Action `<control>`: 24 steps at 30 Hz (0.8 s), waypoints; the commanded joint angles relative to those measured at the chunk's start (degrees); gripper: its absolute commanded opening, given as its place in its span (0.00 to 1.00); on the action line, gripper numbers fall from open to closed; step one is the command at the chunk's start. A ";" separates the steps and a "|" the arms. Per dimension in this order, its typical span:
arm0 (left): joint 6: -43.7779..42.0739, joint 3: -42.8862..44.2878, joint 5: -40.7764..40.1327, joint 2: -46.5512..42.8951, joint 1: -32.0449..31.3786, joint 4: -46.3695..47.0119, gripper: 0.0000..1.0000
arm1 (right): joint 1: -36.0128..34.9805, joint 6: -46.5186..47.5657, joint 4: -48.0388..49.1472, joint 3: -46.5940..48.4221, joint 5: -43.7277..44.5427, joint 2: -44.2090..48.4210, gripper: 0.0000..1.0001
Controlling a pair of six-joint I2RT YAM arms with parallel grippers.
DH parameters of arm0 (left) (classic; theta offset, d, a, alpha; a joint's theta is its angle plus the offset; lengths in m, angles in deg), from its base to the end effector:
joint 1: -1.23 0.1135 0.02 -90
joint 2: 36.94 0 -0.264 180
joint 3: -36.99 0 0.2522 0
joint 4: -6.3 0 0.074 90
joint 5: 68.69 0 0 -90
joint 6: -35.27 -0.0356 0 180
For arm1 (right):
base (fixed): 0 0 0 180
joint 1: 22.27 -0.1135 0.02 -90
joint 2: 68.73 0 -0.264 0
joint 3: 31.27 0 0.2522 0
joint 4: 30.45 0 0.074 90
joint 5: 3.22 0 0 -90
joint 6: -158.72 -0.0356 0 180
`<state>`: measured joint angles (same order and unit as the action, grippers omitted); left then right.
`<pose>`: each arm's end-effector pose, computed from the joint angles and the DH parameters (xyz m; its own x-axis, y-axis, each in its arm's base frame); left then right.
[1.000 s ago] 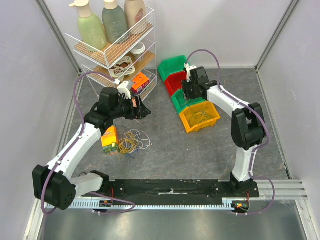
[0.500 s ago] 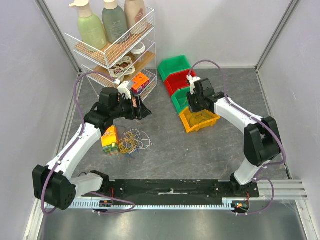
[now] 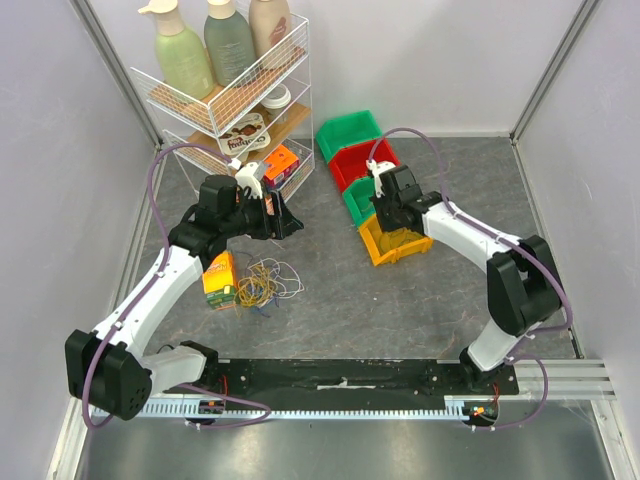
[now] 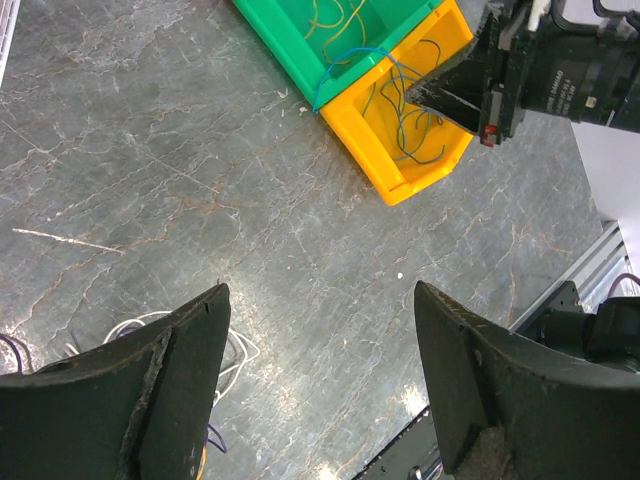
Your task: Untangle the cables
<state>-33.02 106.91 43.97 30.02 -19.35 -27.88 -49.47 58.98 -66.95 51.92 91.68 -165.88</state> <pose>0.2385 -0.1042 0.3141 -0.6849 -0.1075 -0.7207 0.4084 0.7624 -0.5019 0.3281 0.1652 0.2302 -0.7449 -0.1933 -0.6386 -0.2852 0.9575 0.0428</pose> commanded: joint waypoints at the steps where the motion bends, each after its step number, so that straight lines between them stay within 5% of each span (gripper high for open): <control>1: 0.87 0.09 0.81 -0.07 0.28 2.14 0.80 | -0.13 0.51 0.94 -3.85 2.83 6.34 0.12; 4: 1.05 0.18 1.43 0.28 0.28 2.23 0.80 | -0.05 0.42 1.82 -4.04 2.48 5.74 0.43; 8: 1.05 0.00 1.34 0.19 0.28 2.32 0.80 | -0.13 0.51 2.79 -1.76 3.52 1.62 0.44; 13: 0.96 -0.09 0.90 -0.16 0.28 2.32 0.80 | -0.13 0.60 3.49 0.09 4.59 -1.47 0.36; 20: 0.96 -0.09 0.99 -0.25 0.28 2.32 0.80 | -0.13 0.16 3.76 -0.78 3.80 -0.25 0.00; 24: 0.96 -0.09 0.90 -0.16 0.19 2.32 0.80 | -0.13 -1.34 1.39 -4.29 1.16 4.75 0.00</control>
<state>-33.00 106.91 44.14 30.10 -19.35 -27.86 -49.49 58.91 -64.96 49.32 94.68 -167.41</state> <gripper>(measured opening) 0.801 0.010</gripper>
